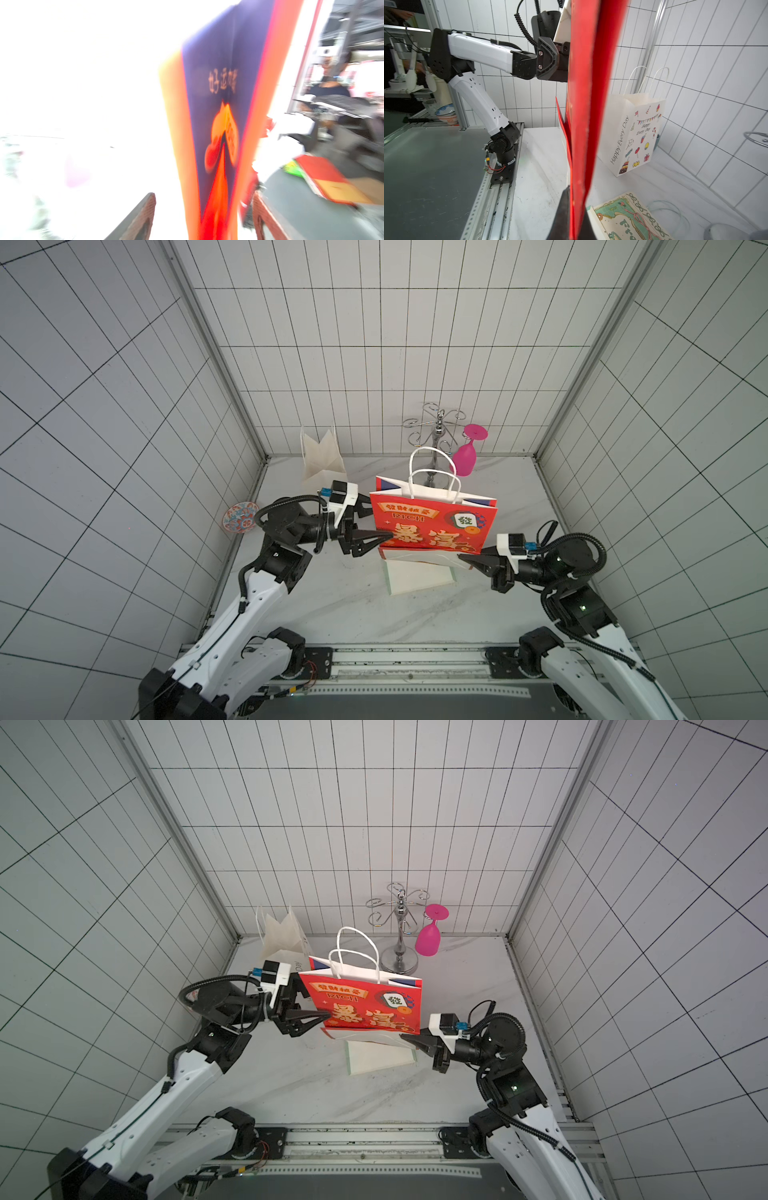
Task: Put away the paper bag
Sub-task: Press the paper bag.
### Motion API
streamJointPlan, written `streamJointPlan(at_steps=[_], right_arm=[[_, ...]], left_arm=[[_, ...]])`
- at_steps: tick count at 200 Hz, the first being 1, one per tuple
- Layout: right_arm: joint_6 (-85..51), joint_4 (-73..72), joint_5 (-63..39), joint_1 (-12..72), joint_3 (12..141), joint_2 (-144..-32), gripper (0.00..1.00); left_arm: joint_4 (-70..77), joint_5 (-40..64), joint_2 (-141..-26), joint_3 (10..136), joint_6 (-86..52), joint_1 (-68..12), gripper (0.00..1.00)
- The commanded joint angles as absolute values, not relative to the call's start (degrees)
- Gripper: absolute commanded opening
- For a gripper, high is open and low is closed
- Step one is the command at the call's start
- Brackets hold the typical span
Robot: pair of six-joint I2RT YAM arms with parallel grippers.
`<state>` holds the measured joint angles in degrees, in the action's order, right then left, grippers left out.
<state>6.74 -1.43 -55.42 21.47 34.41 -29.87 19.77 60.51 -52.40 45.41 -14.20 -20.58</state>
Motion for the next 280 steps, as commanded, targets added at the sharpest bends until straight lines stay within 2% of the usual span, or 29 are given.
streamJointPlan(at_steps=[1,17,64,83,124,143,163,182,202,217,242,260,280], right_arm=[[8.6,6.5,-46.9,21.9,38.3,-28.0,0.00],[8.7,9.0,-45.9,21.9,40.1,-28.0,0.00],[7.8,7.5,-51.2,22.0,43.5,-30.0,0.00],[7.1,5.8,-55.1,22.2,43.8,-30.8,0.00],[2.1,-2.6,-60.2,22.8,41.6,-32.0,0.00],[-3.0,-9.4,-63.1,23.1,39.8,-32.6,0.00],[-4.7,-11.5,-64.0,23.4,39.2,-32.0,0.00],[-0.9,-5.7,-62.0,23.4,40.3,-30.4,0.00],[5.0,4.1,-58.1,23.4,42.3,-28.6,0.00],[7.0,7.5,-57.8,23.4,43.1,-27.9,0.00],[4.9,4.6,-60.7,23.4,42.6,-28.5,0.00],[3.4,2.1,-62.2,23.4,42.4,-29.6,0.00],[-0.1,-3.6,-63.1,23.5,41.0,-30.2,0.00]], left_arm=[[20.7,51.5,-47.7,41.7,-11.3,-19.4,0.80],[18.8,51.8,-46.6,39.4,-8.5,-19.5,0.82],[18.7,62.8,-50.7,33.3,-3.5,-24.3,0.85],[18.4,62.7,-53.6,33.7,-3.5,-24.7,0.86],[18.3,71.0,-57.5,36.2,-3.6,-27.7,0.87],[17.8,69.2,-57.8,36.3,-3.0,-28.0,0.86],[12.9,62.5,-58.0,37.2,-0.1,-26.9,0.86],[12.6,55.1,-58.7,37.6,-2.7,-23.3,0.86],[15.5,54.2,-59.8,37.7,-7.8,-20.3,0.87],[17.0,57.7,-60.4,37.7,-9.0,-20.5,0.87],[22.3,71.1,-60.7,37.2,-11.2,-24.7,0.87],[17.0,75.7,-59.4,38.2,-5.7,-28.7,0.87],[11.7,77.0,-58.1,39.4,-1.0,-29.1,0.86]])
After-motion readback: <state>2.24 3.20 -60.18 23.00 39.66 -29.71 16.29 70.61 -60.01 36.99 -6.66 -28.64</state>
